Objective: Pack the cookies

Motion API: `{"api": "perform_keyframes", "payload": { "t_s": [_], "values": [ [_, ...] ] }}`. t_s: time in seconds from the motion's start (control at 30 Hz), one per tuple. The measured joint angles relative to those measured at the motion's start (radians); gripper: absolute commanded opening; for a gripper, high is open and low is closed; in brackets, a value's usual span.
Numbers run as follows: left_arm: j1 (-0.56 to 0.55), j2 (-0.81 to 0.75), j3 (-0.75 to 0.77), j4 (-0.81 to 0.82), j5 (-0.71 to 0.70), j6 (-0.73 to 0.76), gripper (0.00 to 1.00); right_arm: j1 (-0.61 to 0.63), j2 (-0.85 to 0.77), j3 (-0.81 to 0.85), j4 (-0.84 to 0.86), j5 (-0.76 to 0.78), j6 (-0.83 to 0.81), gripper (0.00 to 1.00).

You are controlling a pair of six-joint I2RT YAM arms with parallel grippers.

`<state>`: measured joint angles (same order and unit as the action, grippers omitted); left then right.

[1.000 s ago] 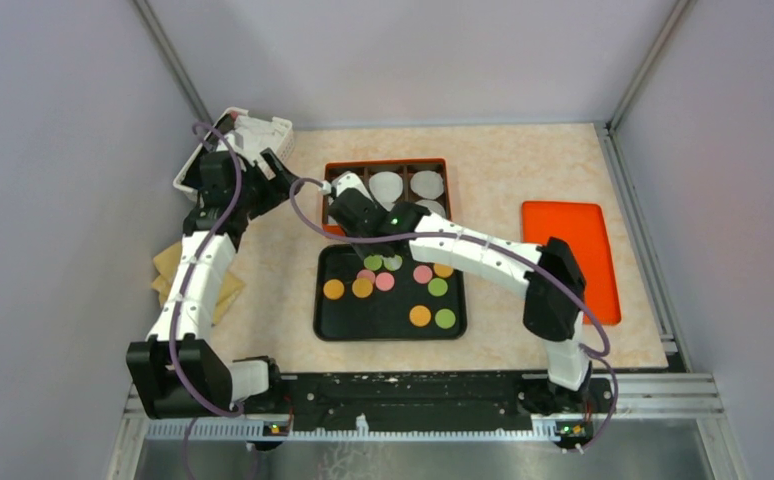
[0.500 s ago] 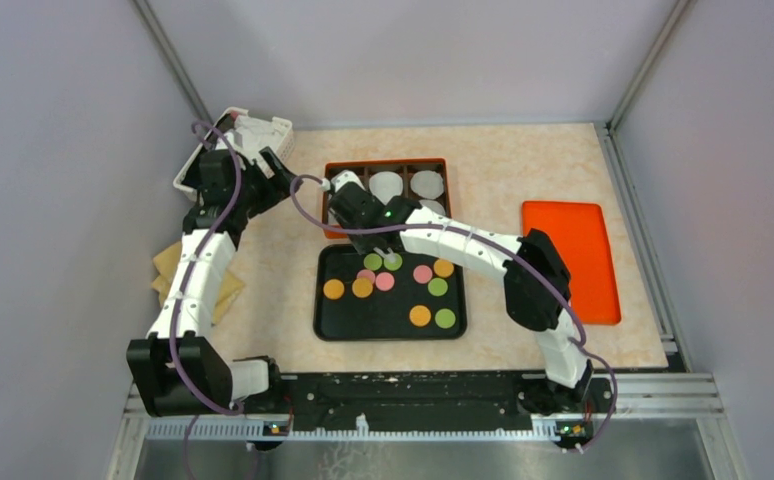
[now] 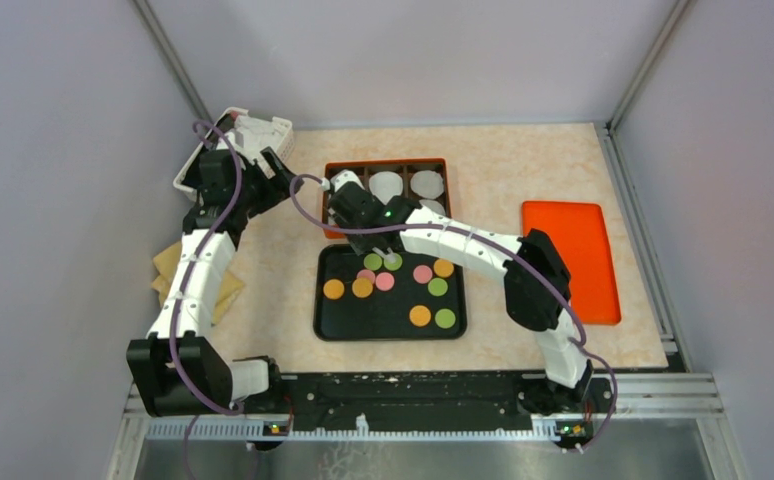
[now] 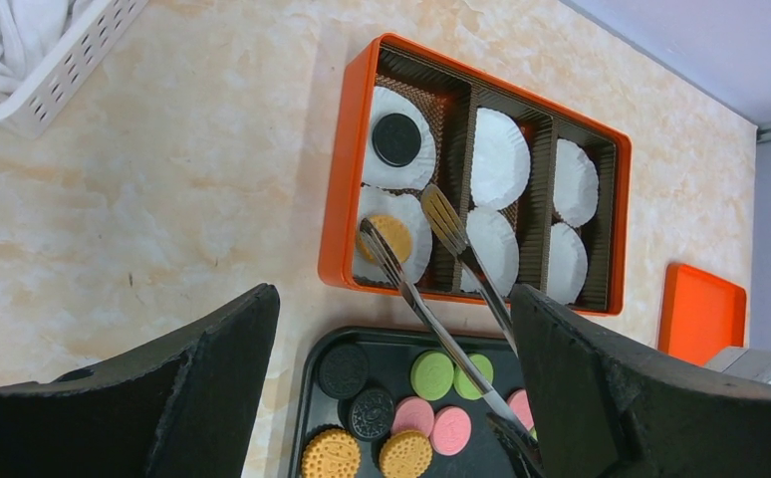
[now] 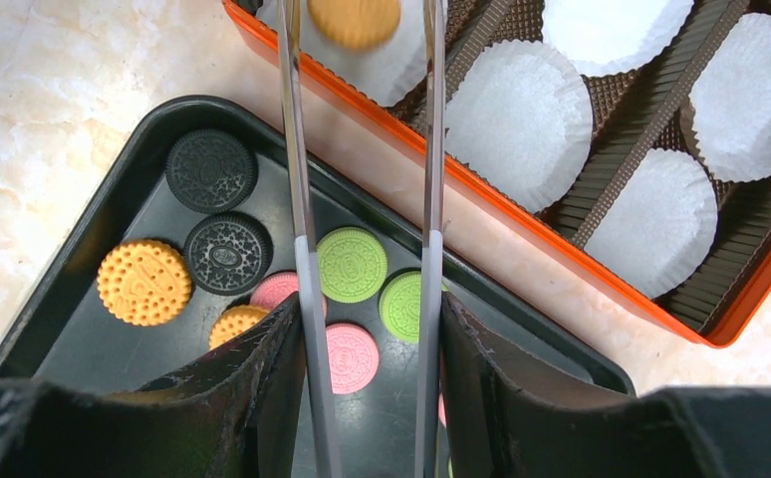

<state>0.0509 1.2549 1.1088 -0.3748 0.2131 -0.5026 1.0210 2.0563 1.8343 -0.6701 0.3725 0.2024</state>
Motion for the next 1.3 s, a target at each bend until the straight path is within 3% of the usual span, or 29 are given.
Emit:
{"api": "perform_keyframes", "payload": {
  "t_s": [0.53, 0.77, 1.0, 1.3],
  "values": [
    [0.0, 0.0, 0.0, 0.0, 0.007, 0.005, 0.93, 0.0, -0.022, -0.005, 0.014, 0.054, -0.008, 0.39],
    [0.0, 0.0, 0.0, 0.001, 0.014, 0.003, 0.91, 0.022, -0.294, -0.237, 0.019, 0.061, 0.024, 0.37],
    [0.0, 0.0, 0.0, 0.001, 0.052, -0.012, 0.91, 0.155, -0.539, -0.43, -0.006, 0.107, 0.114, 0.39],
    [0.0, 0.0, 0.0, 0.001, 0.078, -0.023, 0.91, 0.307, -0.584, -0.643, -0.082, 0.104, 0.285, 0.43]
  ]
}}
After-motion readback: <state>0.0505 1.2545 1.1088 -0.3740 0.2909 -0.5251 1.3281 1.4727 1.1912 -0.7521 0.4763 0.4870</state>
